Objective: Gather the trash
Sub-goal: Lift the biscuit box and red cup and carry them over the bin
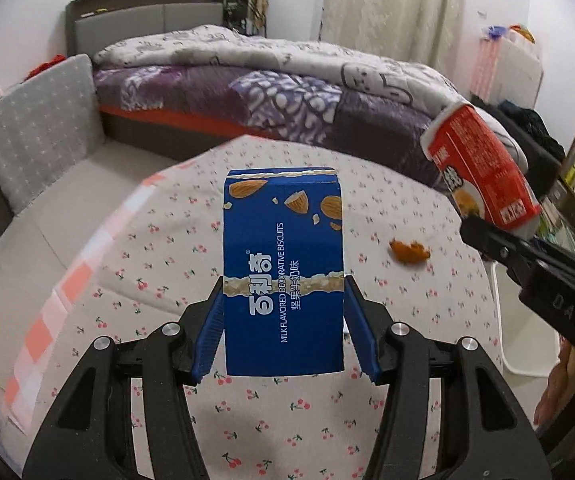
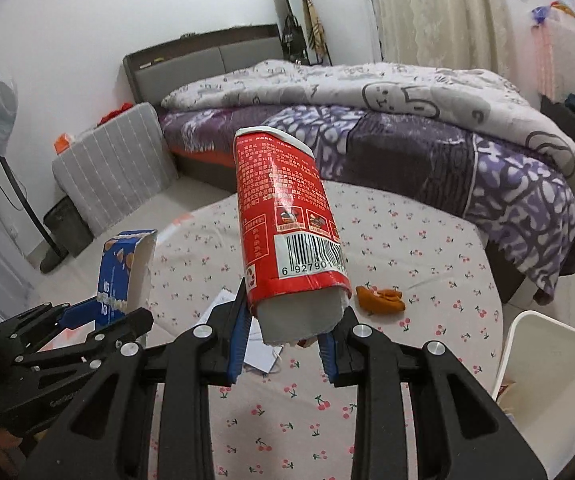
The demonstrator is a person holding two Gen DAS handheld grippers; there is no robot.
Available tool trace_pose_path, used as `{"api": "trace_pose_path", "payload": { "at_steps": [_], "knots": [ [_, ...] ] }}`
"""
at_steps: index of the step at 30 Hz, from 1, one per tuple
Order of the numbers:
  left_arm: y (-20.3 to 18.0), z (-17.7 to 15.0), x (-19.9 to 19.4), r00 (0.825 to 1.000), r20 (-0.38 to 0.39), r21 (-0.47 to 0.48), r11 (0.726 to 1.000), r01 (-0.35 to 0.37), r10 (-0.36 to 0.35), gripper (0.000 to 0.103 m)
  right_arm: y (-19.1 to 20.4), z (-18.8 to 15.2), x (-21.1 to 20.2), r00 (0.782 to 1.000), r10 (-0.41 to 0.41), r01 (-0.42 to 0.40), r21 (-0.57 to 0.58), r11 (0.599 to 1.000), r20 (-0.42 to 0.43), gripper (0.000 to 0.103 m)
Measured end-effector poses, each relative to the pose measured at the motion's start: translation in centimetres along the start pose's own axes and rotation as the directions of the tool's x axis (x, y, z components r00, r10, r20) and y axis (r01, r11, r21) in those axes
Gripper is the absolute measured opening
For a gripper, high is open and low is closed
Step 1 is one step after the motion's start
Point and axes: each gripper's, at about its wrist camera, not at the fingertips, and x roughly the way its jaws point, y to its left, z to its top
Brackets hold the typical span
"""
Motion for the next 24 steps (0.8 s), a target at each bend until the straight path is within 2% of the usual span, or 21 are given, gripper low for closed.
{"api": "trace_pose_path", "payload": {
  "at_steps": [13, 24],
  "knots": [
    [-2.2, 0.4, -0.8, 0.998, 0.060, -0.020, 1.000, -0.001, 0.002, 0.053, -1.7, 0.0, -2.9, 0.998, -0.016, 0.015, 0.023, 1.000, 0.055, 0.030],
    [-5.7, 0.2, -0.9, 0.997, 0.072, 0.018, 0.999, 0.033, -0.034, 0.053, -4.6, -0.1, -4.8, 0.996, -0.052, 0.048, 0.061, 0.997, 0.074, 0.030]
  ]
}}
